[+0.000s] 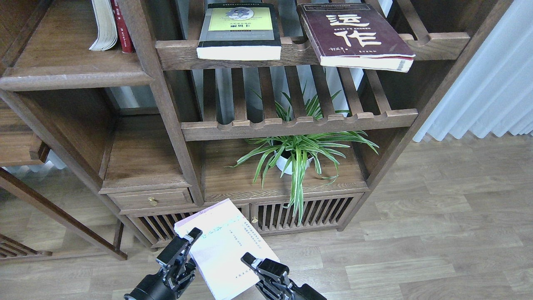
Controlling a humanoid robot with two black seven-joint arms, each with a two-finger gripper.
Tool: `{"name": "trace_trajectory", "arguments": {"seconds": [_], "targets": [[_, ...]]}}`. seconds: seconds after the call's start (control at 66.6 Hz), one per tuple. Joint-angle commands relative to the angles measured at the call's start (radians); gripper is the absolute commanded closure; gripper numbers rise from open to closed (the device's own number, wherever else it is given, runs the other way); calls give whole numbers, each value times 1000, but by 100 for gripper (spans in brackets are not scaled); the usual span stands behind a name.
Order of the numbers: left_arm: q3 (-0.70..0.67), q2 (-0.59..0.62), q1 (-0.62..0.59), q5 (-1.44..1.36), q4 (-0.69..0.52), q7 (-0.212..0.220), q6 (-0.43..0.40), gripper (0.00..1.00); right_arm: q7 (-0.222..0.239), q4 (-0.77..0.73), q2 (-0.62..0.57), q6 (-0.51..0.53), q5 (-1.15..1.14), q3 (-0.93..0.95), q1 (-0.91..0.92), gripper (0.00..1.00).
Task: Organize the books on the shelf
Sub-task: 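Lower the white book and hold it with both grippers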
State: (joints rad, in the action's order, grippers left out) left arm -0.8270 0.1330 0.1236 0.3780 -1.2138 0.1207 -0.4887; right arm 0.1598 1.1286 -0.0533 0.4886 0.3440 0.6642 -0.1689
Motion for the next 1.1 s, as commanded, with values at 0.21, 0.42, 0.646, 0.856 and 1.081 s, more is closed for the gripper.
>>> {"name": "trace_trajectory", "arguments": {"seconds": [0.21, 0.42, 0.646, 0.856, 1.081], "targets": [[19, 20, 5, -21, 19, -46, 0, 96, 0, -3, 6, 0, -10, -1, -23, 94], [-11, 59, 10, -27, -13, -44, 0, 98, 0, -1, 9, 0, -13, -5, -21, 77], [-107, 102, 5, -27, -47, -41, 0, 98, -12, -3, 9, 0, -68, 9, -11, 1], [-219, 208, -35, -22, -66, -41, 0, 98, -16, -9, -3, 0, -71, 12, -14, 0], [-216, 217, -30, -24, -73, -39, 0, 98, -16, -9, 9, 0, -72, 12, -11, 0]]}}
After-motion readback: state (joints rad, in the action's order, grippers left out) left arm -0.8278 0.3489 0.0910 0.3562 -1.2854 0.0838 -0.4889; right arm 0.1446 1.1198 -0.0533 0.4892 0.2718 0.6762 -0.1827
